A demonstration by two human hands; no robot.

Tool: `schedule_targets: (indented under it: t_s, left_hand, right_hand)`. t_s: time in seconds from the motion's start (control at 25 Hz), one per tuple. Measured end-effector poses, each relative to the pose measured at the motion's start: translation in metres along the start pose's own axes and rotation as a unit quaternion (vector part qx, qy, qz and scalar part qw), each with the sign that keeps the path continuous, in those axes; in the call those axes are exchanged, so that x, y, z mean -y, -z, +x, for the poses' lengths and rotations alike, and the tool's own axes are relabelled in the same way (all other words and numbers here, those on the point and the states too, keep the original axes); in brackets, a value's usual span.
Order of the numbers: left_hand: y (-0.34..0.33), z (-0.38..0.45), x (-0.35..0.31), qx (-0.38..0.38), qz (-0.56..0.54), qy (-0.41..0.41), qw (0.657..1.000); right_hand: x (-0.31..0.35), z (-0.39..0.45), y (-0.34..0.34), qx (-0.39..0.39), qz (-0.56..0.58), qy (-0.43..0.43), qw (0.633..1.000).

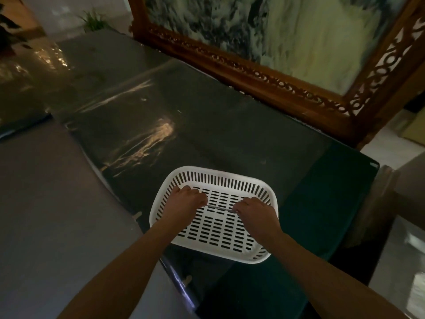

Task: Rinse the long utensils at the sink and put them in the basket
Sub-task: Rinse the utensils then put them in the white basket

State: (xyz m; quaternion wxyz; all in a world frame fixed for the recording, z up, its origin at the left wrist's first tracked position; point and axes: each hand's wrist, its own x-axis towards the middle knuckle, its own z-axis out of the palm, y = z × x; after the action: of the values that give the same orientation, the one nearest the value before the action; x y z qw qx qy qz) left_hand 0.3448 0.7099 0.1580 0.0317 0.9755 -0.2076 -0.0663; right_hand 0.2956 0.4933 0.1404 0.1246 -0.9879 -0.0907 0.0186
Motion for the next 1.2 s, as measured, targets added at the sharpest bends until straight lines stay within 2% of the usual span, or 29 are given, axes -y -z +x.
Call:
schedule_targets:
  t_s: [0.2,0.36,0.56,0.8,1.08,1.2]
  left_hand:
    - [-0.034,0.006,0.009,0.094,-0.004,0.011,0.995]
    - [-0.059,-0.002,0.015,0.125,0.004,0.015,0.992]
    - [-0.071,-0.006,0.022,0.166,-0.031,0.014,0.986]
    - [-0.074,-0.003,0.021,0.2,-0.018,-0.008,0.98]
    - [-0.074,-0.001,0.022,0.197,-0.012,-0.008,0.98]
    - [-0.065,-0.003,0.022,0.123,-0.044,0.014,0.991]
  right_hand:
    - [0.0,0.0,-0.037,0.079,0.04,-0.01,0.996]
    - [0.005,0.001,-0.056,0.147,0.057,-0.006,0.988]
    - [0.008,-0.001,-0.069,0.165,0.053,-0.011,0.985]
    - [0.008,-0.003,-0.07,0.177,0.056,-0.023,0.982]
    - [0.006,-0.007,-0.065,0.189,0.056,-0.027,0.98]
    - [0.005,-0.012,-0.052,0.139,0.081,-0.059,0.985]
